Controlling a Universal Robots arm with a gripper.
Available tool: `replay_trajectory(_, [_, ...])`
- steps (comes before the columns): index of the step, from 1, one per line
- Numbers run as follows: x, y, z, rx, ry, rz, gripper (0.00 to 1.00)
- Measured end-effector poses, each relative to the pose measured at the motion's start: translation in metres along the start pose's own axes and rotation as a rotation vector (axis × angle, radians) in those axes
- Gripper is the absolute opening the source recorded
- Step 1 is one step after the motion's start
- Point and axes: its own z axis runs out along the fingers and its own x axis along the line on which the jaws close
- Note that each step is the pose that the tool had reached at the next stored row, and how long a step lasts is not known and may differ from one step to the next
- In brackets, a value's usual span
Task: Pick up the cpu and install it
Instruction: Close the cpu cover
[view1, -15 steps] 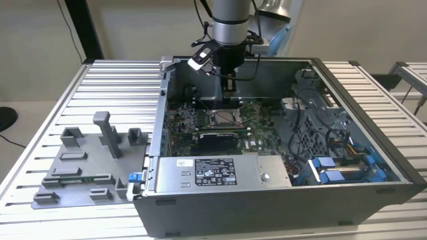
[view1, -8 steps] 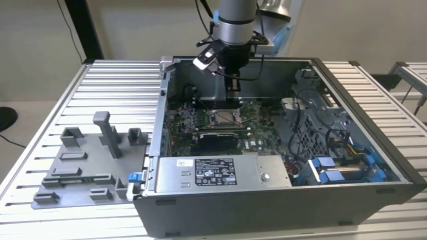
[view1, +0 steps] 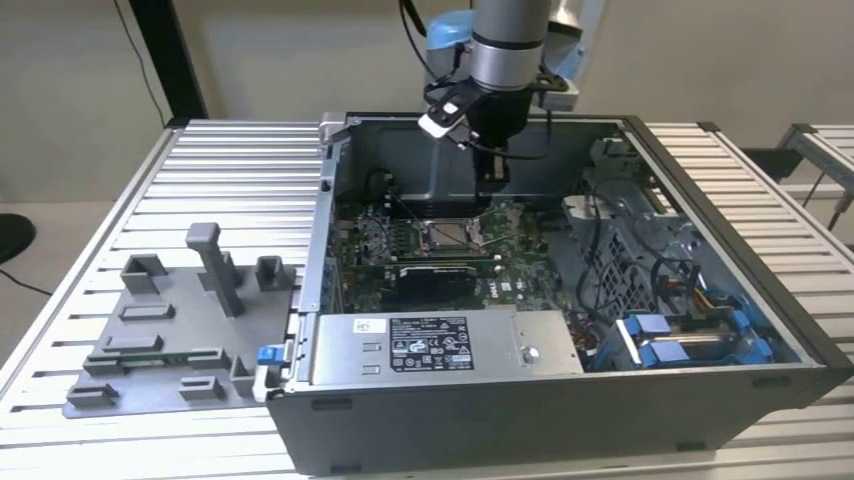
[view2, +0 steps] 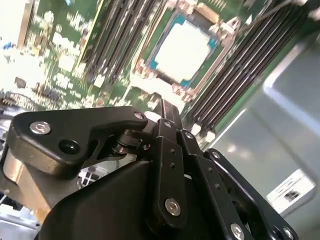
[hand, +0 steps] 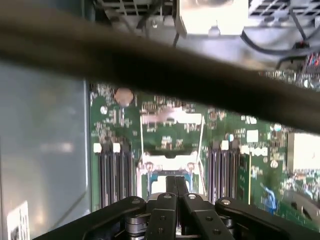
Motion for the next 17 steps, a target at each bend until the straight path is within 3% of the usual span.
replay_trajectory(7, [0.0007, 0.032, 0.0004, 0.019, -0.0006, 0.0, 0.0])
replay_trajectory(11, [0.0011, 0.0473, 0.0006, 0.0287, -0.0008, -0.001, 0.0])
replay_trajectory(13, [0.0012, 0.0517, 0.0007, 0.0297, -0.0006, -0.001, 0.0])
replay_trajectory(17, [0.0011, 0.0531, 0.0007, 0.0304, -0.0008, -0.001, 0.0])
